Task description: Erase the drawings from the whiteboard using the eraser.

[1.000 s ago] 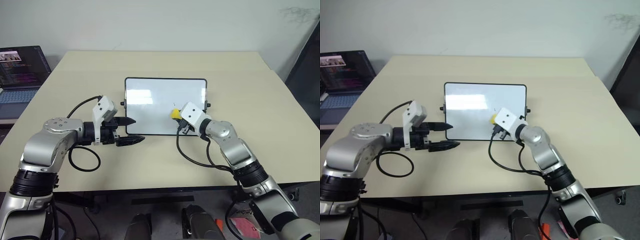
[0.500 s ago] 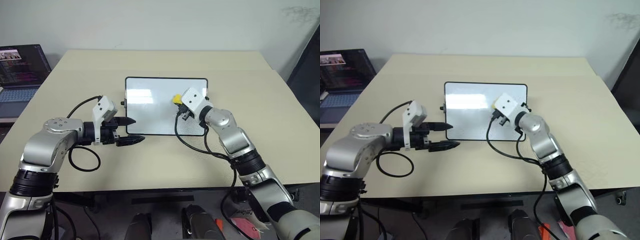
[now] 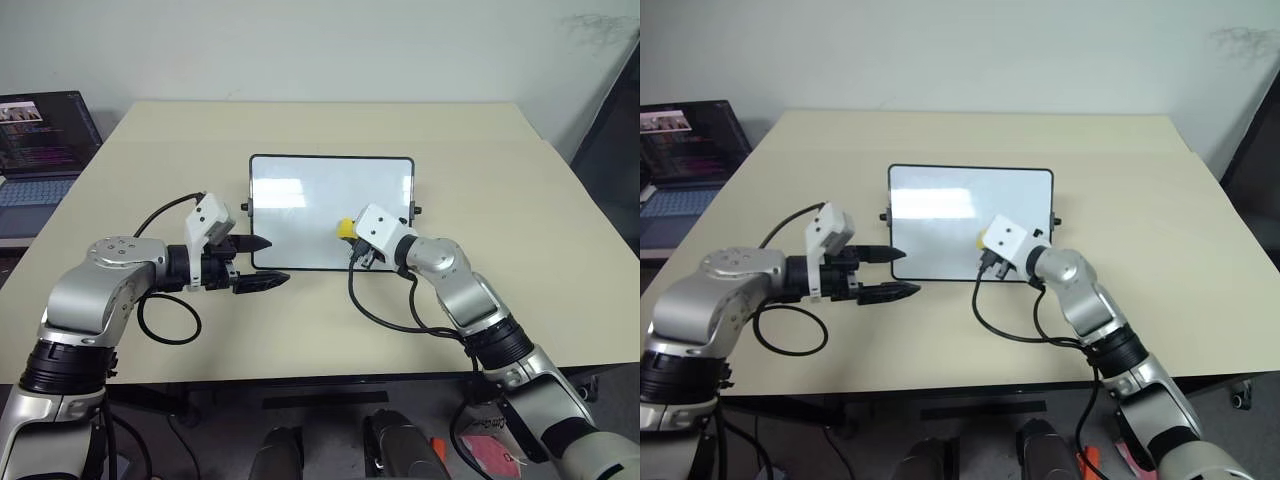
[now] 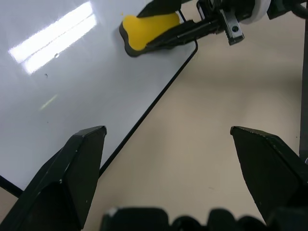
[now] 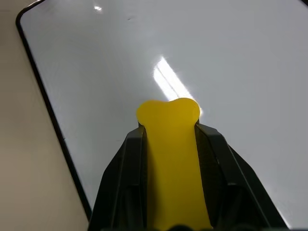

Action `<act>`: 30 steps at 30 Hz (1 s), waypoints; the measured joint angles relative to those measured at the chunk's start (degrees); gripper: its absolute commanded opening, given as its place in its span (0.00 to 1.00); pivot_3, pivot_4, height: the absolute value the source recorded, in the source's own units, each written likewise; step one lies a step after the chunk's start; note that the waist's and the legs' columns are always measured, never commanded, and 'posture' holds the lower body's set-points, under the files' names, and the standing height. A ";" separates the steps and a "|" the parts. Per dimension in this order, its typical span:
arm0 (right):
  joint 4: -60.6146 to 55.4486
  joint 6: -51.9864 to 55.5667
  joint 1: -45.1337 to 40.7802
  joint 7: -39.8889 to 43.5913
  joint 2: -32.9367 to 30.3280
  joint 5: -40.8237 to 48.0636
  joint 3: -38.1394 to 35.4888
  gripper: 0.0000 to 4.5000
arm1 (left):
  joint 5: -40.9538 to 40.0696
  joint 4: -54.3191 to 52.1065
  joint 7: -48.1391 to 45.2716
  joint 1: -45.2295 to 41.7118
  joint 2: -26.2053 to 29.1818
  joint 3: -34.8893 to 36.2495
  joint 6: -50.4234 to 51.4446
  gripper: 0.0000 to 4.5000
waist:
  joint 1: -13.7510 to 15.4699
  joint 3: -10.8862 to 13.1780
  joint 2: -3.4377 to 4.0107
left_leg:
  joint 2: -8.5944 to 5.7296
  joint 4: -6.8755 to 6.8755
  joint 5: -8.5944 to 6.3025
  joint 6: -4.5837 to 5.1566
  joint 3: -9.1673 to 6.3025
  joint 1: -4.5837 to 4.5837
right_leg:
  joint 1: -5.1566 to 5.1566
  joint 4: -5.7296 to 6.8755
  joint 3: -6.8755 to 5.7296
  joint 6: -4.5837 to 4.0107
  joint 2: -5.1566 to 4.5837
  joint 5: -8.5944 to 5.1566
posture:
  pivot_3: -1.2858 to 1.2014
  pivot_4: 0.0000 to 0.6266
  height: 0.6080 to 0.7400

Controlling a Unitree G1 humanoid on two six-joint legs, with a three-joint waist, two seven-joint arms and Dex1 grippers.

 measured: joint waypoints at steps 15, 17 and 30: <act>8.16 -5.06 -8.47 -5.40 5.97 -1.05 -0.25 0.24 | -0.18 -0.29 0.76 1.08 1.29 0.46 1.43 1.00 | -0.16 0.02 0.02 | 0.02 -0.10 -0.02 -0.01 -0.04 -0.51 | -0.40 -0.14 -0.04 -0.01 0.00 -0.01 | 0.52 0.24 1.00; 9.73 -6.59 -9.77 -5.31 6.99 -1.07 -0.09 0.24 | -0.06 -0.25 1.95 1.70 1.83 1.27 2.74 1.00 | -0.08 0.02 0.02 | 0.01 -0.06 -0.02 -0.01 -0.08 -0.80 | -0.68 -0.11 -0.08 -0.01 0.00 -0.01 | 0.52 0.24 1.00; 12.11 -8.75 -7.31 1.77 7.54 -3.35 5.80 0.24 | 0.46 -0.29 3.89 3.95 3.77 1.69 3.65 1.00 | 0.03 0.01 0.01 | 0.00 -0.01 -0.01 -0.01 -0.07 -0.95 | -0.94 0.09 -0.07 -0.02 0.00 0.00 | 0.52 0.24 1.00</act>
